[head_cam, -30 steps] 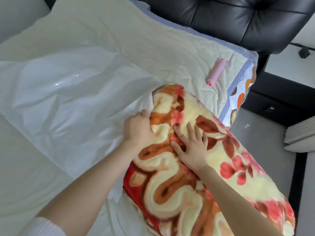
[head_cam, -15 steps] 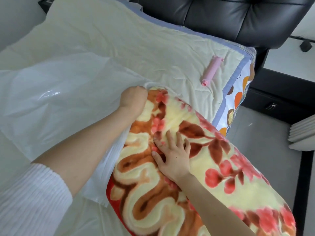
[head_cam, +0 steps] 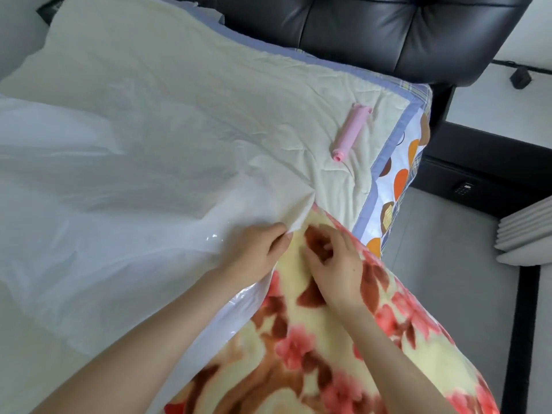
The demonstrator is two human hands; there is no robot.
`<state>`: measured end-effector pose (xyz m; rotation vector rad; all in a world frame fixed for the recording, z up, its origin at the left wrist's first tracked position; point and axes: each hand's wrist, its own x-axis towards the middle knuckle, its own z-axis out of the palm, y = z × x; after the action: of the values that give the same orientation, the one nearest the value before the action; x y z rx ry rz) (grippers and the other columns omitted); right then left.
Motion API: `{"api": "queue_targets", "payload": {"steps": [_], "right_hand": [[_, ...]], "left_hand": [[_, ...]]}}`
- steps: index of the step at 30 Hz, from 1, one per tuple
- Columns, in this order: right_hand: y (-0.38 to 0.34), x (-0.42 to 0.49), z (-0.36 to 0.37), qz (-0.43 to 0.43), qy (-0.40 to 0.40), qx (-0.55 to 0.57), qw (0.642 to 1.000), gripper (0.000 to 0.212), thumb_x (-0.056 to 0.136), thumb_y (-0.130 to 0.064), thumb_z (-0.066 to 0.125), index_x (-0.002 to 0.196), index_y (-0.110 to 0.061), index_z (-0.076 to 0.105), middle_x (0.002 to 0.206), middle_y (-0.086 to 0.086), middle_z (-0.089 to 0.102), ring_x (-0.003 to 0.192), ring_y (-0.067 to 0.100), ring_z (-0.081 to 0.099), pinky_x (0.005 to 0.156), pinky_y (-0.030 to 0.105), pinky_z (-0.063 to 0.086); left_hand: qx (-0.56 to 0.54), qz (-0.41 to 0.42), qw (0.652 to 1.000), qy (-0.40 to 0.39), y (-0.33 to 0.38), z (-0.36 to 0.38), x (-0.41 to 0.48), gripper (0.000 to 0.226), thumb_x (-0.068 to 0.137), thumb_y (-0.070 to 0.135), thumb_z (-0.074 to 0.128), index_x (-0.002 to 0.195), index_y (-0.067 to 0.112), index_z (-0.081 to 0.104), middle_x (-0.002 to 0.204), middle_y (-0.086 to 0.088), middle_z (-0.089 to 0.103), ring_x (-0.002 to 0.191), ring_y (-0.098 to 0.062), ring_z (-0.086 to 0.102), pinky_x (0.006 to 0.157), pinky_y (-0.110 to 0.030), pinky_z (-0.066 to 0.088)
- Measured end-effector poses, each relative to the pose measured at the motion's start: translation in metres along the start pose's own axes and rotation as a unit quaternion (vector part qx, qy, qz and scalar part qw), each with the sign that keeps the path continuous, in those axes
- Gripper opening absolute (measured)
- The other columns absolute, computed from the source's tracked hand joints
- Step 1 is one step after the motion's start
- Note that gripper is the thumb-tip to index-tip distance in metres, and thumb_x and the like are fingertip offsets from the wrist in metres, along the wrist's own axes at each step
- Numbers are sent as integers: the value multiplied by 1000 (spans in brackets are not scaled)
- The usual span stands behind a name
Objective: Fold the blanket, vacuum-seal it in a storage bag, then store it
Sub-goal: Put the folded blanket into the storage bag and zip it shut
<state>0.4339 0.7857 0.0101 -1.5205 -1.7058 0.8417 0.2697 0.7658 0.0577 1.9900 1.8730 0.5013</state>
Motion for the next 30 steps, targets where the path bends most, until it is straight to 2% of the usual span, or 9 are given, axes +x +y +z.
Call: {"api": "queue_targets", "payload": {"steps": [2,6,10,15,19,23,26,29,30], "right_hand": [[-3,46,19,-55,-6,-84,995,40,72,-20,68,110,-10,60,98,1,61,87,26,59,62,32,45],[5,95,40,-103,29,-132,985,20,64,0,59,82,-2,52,67,9,55,45,27,46,43,21,22],[41,119,42,-75,0,-119,990,21,78,-14,51,89,0,62,74,15,63,57,34,57,51,34,43],[86,167,27,-213,-50,-166,962,31,84,-19,44,59,-3,49,53,16,51,44,34,50,44,27,29],[102,155,8,-292,-42,-188,937,28,79,-15,39,54,-3,44,47,13,46,38,29,45,42,22,25],[138,111,-13,-206,-94,-181,957,25,83,-10,44,59,-3,45,54,17,50,45,34,49,44,32,38],[129,110,-8,-94,-128,-144,977,27,86,-20,42,63,-6,45,61,16,53,57,33,47,55,36,34],[115,109,-7,-58,-145,-89,984,34,89,-16,46,56,-19,38,50,-1,41,59,26,36,57,34,20],[116,106,-7,-36,-158,-64,985,37,91,-15,48,56,-21,38,50,-4,39,60,24,34,58,34,25]], "left_hand": [[-15,5,1000,13,3,2,5,35,92,44,34,64,23,27,47,1,29,45,-16,34,49,-29,27],[-42,12,999,16,-2,11,9,37,94,42,35,62,28,23,46,0,26,44,-17,33,46,-23,23],[-16,-8,1000,5,-8,14,19,37,89,44,34,59,28,21,49,0,29,47,-13,32,48,-22,23],[-4,-5,1000,-30,-13,19,22,36,85,44,36,62,17,31,49,1,31,49,-16,34,50,-32,34],[39,19,997,-56,-12,17,19,30,84,42,37,65,19,32,51,0,36,49,-17,38,48,-29,34],[132,80,974,-163,15,11,16,29,81,44,44,69,19,35,55,1,44,52,-15,40,50,-26,32],[148,19,964,-221,31,3,37,45,85,62,45,78,18,51,68,4,57,64,-16,53,62,-29,40],[227,137,963,-45,27,10,68,39,88,50,42,88,17,63,85,-4,62,76,-30,62,64,-33,46],[270,129,952,-63,27,13,75,49,86,53,35,101,17,65,105,-11,63,94,-35,62,76,-43,49]]}}
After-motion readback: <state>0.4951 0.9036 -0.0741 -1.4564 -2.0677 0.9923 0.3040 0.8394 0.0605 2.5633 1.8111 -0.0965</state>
